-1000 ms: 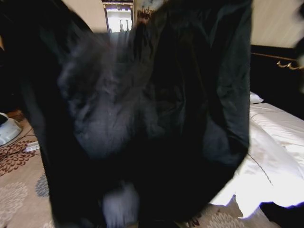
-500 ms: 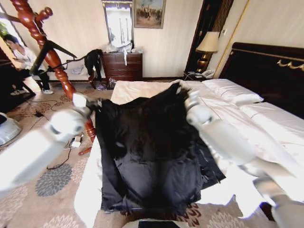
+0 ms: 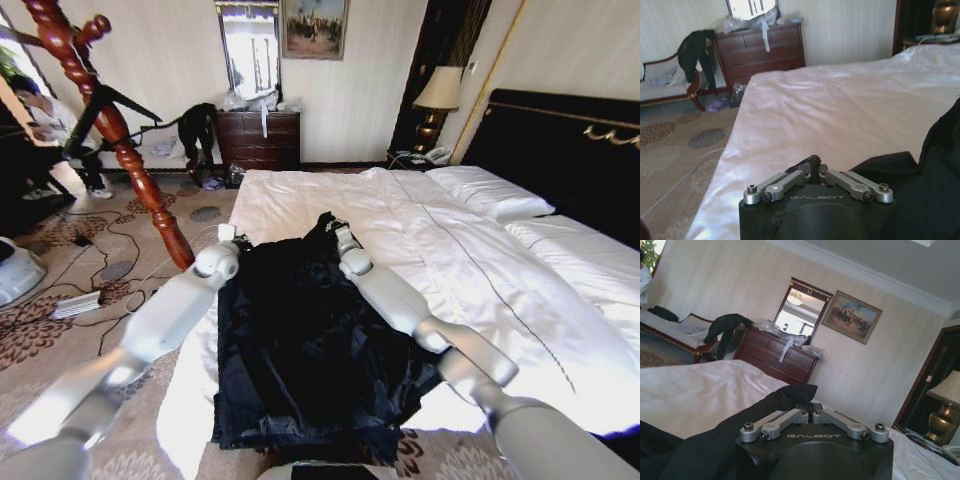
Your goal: Pick up the clothes from the bed and hang them on the clothes hanger.
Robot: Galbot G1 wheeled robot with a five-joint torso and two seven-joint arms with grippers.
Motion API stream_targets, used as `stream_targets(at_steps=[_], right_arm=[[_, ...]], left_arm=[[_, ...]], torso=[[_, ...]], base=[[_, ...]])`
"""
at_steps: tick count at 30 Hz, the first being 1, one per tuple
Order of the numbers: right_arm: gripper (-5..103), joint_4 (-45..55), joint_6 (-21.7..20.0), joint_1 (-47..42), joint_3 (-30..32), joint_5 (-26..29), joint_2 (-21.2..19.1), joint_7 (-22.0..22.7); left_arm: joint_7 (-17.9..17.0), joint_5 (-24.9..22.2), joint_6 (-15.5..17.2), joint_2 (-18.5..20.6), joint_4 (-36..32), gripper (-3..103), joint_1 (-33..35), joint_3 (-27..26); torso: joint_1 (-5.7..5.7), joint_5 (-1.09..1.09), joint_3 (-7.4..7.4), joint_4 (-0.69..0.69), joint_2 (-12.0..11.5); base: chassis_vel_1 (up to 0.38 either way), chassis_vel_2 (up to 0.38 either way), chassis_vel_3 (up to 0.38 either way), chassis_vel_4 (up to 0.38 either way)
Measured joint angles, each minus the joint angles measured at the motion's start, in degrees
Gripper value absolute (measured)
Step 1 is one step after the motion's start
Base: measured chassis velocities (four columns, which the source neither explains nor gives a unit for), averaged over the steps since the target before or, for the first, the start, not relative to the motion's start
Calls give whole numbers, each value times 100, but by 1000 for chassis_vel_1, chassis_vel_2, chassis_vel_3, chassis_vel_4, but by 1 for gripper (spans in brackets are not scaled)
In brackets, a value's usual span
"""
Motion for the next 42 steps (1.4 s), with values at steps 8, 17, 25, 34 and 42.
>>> stream_targets(at_steps=[8,17,25,34,42], right_arm=[[0,-779,256,-118,129,-467,328,-25],[4,-874,295,-254,163,-381,373,-99],[30,-146,149,-309,224,1413,-22,-295],[58,1737,-1372,-522,384,4796,-1149,-300],[95,3131,-1329,-519,800,6391,-1967,-375]], left_arm=[[30,517,-263,-833,1085,1,-17,56],[-102,579,-298,-1454,1511,6,56,-196],[-768,-305,568,-979,508,33,266,-431],[-1134,-1634,1001,-90,-1028,65,524,-818],[-1004,-2148,599,159,-1698,96,626,-1077]], torso=[[0,0,0,6,0],[0,-1,1,5,1],[0,-1,0,4,0],[0,0,0,1,1],[-1,0,-1,5,1]], base=[[0,0,0,0],[0,0,0,0],[0,0,0,0],[0,0,0,0],[0,0,0,0]])
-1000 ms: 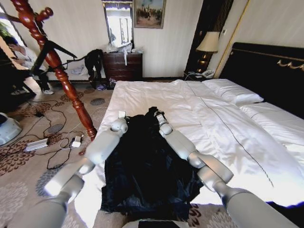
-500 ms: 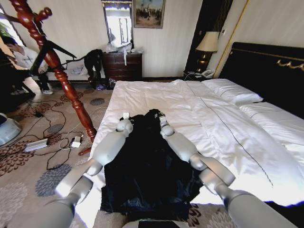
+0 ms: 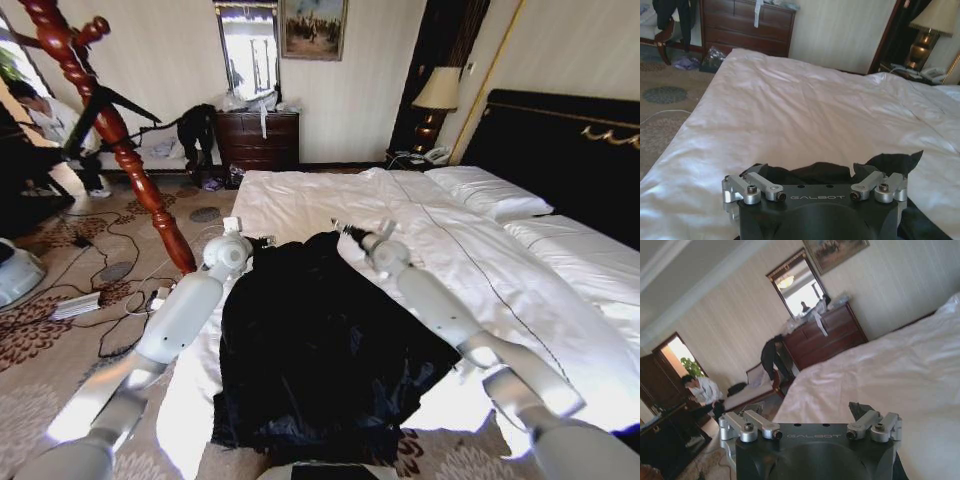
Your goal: Pick up the clothes from the bed and hang them on the clothes hanger.
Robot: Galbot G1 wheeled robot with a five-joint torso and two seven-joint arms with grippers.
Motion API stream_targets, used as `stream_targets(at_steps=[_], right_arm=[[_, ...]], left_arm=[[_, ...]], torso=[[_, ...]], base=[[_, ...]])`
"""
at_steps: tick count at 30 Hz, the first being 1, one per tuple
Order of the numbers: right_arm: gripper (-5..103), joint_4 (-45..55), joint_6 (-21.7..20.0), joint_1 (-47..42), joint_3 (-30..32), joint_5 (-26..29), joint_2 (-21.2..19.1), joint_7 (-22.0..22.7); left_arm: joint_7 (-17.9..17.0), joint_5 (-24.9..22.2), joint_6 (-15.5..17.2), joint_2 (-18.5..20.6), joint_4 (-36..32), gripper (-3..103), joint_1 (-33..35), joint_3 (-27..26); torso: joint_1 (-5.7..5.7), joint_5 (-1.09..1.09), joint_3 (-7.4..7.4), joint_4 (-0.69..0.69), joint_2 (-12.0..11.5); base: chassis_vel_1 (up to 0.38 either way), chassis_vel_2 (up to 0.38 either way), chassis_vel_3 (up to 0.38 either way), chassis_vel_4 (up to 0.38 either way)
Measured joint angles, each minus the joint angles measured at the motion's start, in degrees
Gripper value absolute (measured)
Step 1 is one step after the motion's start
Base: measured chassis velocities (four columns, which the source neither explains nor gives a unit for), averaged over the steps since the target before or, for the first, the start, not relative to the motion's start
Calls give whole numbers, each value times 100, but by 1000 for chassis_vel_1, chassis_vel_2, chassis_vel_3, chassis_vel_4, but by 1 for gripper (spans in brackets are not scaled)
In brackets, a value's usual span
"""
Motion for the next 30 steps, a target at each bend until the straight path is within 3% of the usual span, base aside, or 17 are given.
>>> stream_targets(at_steps=[2,5,6,8,11,12,14,17,19,21,25,28,30], right_arm=[[95,53,19,-2,35,6,-71,3],[100,163,-376,-195,264,-17,-480,574],[100,163,-376,-195,264,-17,-480,574],[100,229,-747,-559,511,117,-818,1154],[100,504,-959,-1479,1209,374,-1345,1454],[100,655,-985,-1824,1551,466,-1458,1508],[100,768,-1004,-2059,1800,528,-1495,1563],[100,1424,-1109,-3239,2921,637,-1426,1906],[100,1549,-1131,-3456,3112,663,-1390,1977],[100,2068,-1255,-4299,3785,491,-1277,2069],[100,2200,-1386,-4984,4022,-79,-1223,1873],[100,2194,-1556,-5163,3973,-176,-1244,1706],[100,2121,-2261,-5194,3835,-92,-1308,1326]], left_arm=[[-34,13,-32,17,-59,96,34,-42],[-192,365,-144,354,-583,100,412,-281],[-192,365,-144,354,-583,100,412,-281],[-154,888,-253,864,-1137,100,885,-515],[-51,1329,-514,1370,-1871,100,1811,-1008],[12,1415,-692,1416,-2107,100,2196,-1339],[56,1453,-810,1411,-2249,100,2494,-1594],[292,1887,-1443,1210,-2685,100,3662,-2414],[389,2029,-1534,1167,-2792,100,3892,-2564],[608,2476,-1638,968,-3170,100,4621,-3005],[632,2646,-1546,629,-3637,100,5249,-3411],[651,2876,-1496,424,-3802,100,5499,-3578],[818,3672,-1627,118,-3736,100,5919,-3684]], torso=[[1,-1,0,-1,0],[1,0,0,-2,0],[1,0,0,-2,0],[1,1,0,-2,0],[0,0,1,5,0],[0,1,-1,-8,1],[-2,2,-2,-10,2],[0,0,0,3,1],[1,2,0,3,1],[-1,-4,-1,-1,2],[-2,3,-1,-5,2],[0,2,0,-4,1],[-1,1,0,0,1]], base=[[0,0,0,0],[0,0,0,0],[0,0,0,0],[0,0,0,0],[0,0,0,0],[0,0,0,0],[0,0,0,0],[0,0,0,0],[0,0,0,0],[0,0,0,0],[0,0,0,0],[0,0,0,0],[0,0,0,0]])
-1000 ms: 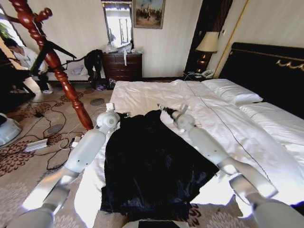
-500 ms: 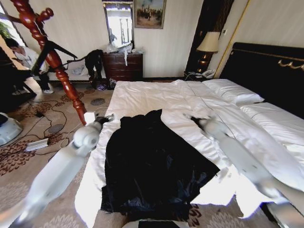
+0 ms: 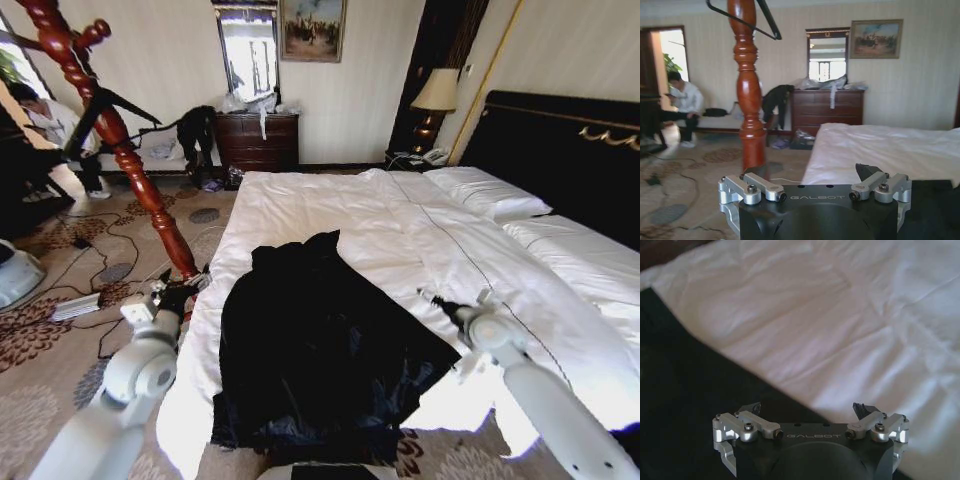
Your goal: Pick up the clothes from the bed and hang them on the clothes hanger.
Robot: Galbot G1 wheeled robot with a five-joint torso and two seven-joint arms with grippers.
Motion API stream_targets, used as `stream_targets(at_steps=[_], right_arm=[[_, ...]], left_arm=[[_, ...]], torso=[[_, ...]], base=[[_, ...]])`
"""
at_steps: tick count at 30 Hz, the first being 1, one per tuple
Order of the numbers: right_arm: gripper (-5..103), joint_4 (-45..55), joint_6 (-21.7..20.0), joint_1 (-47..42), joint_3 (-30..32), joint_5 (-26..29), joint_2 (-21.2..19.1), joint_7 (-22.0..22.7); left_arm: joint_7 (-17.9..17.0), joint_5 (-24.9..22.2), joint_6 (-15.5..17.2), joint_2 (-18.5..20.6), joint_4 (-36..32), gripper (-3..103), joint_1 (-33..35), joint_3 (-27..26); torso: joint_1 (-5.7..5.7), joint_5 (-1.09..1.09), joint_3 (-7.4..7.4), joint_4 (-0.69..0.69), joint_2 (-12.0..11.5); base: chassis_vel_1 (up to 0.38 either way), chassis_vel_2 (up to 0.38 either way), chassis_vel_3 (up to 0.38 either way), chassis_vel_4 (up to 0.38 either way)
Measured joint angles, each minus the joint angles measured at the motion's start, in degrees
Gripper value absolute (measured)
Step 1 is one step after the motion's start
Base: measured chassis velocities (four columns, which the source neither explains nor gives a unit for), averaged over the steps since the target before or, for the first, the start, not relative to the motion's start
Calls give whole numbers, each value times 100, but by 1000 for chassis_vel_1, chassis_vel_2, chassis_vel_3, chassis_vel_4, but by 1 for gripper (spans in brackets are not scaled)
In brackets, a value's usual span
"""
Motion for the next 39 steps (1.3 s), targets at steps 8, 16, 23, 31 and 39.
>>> stream_targets(at_steps=[8,16,23,31,39], right_arm=[[100,-662,-721,595,-662,-176,-73,-305],[100,-549,-772,374,-588,-71,-318,-72],[100,-214,-761,-149,-205,347,-477,176],[79,11,-742,-607,-50,333,-554,226],[57,144,-734,-833,32,237,-606,207]], left_arm=[[66,375,-211,-598,436,100,504,-31],[-29,256,-266,-768,513,100,761,-297],[-59,222,-220,-814,413,100,752,-263],[-123,177,-158,-819,344,100,729,-207],[-153,145,-143,-802,287,100,737,-219]], torso=[[3,0,2,2,-2],[3,-1,2,-2,-2],[3,-1,1,-2,-1],[2,-1,1,-1,-1],[2,-1,1,-1,-2]], base=[[0,0,0,0],[0,0,0,0],[0,0,0,0],[0,0,0,0],[0,0,0,0]])
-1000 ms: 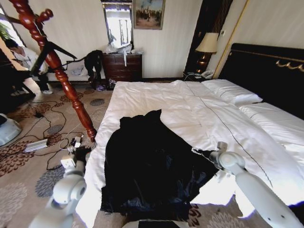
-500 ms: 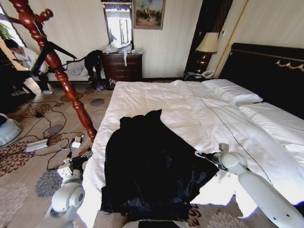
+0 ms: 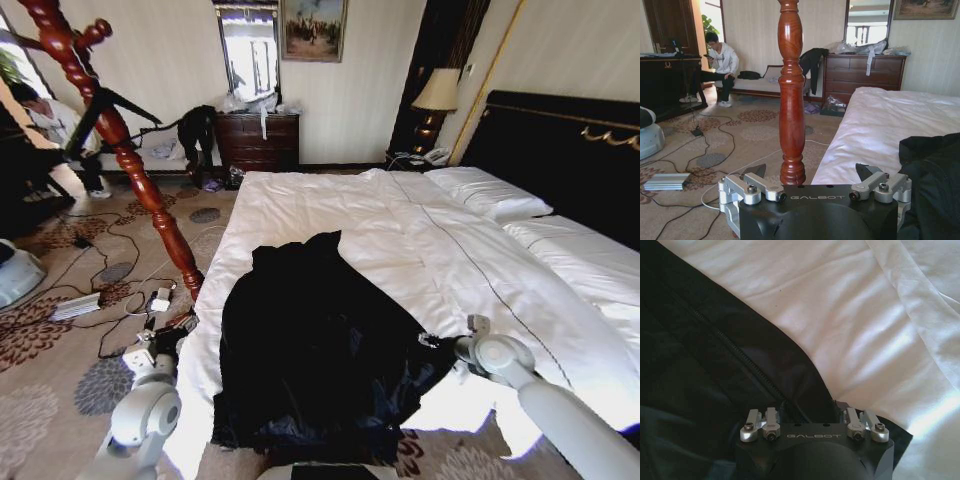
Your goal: Pick up the clothes from the bed and hang them on the clothes hanger.
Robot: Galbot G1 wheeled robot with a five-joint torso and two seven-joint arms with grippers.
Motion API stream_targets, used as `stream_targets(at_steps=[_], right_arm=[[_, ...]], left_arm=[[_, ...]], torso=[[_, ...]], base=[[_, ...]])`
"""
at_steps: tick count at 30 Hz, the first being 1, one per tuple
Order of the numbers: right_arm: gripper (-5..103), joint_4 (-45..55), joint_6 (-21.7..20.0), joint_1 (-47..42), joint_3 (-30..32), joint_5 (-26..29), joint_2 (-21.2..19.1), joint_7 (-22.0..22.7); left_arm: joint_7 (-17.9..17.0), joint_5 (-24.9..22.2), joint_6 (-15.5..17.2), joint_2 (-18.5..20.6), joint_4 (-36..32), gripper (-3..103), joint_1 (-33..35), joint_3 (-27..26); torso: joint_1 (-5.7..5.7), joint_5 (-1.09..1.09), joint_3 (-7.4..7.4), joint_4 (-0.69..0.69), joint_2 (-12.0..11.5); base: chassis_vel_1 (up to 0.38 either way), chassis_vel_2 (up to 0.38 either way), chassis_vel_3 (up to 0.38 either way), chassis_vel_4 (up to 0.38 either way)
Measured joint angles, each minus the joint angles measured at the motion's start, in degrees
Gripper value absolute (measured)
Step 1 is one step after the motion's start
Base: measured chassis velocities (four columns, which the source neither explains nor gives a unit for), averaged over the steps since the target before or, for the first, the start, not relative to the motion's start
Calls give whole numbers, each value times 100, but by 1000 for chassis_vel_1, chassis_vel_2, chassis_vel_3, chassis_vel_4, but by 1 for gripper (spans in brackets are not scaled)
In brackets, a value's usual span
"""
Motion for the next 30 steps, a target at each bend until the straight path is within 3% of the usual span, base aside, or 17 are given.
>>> stream_targets(at_steps=[2,9,10,12,15,24,28,30], right_arm=[[45,112,2,-167,89,-59,-45,3],[24,466,4,-524,312,-149,-157,151],[13,593,7,-585,353,-174,-184,228],[13,697,21,-628,387,-185,-208,285],[1,1061,54,-754,531,-124,-314,464],[0,2571,135,-1082,989,641,-775,1002],[0,3173,436,-1019,940,889,-851,911],[0,3751,649,-853,646,1034,-834,651]], left_arm=[[-11,-7,1,6,-5,100,2,-3],[-34,-10,1,3,-8,100,-9,9],[-42,-10,1,-4,-12,100,-10,14],[-49,-10,1,-8,-20,100,-10,15],[-59,-13,0,-11,-47,100,-8,7],[-124,-122,-2,40,-75,100,-34,-107],[-159,-177,-2,48,-51,100,-69,-151],[-197,-237,1,43,-14,100,-101,-186]], torso=[[0,0,0,0,0],[0,0,0,-1,0],[0,0,0,-1,0],[0,0,0,-1,0],[0,0,0,-1,0],[0,-2,0,-1,-1],[0,-2,0,0,-1],[-1,-2,0,0,-1]], base=[[0,0,0,0],[0,0,0,0],[0,0,0,0],[0,0,0,0],[0,0,0,0],[0,0,0,0],[0,0,0,0],[0,0,0,0]])
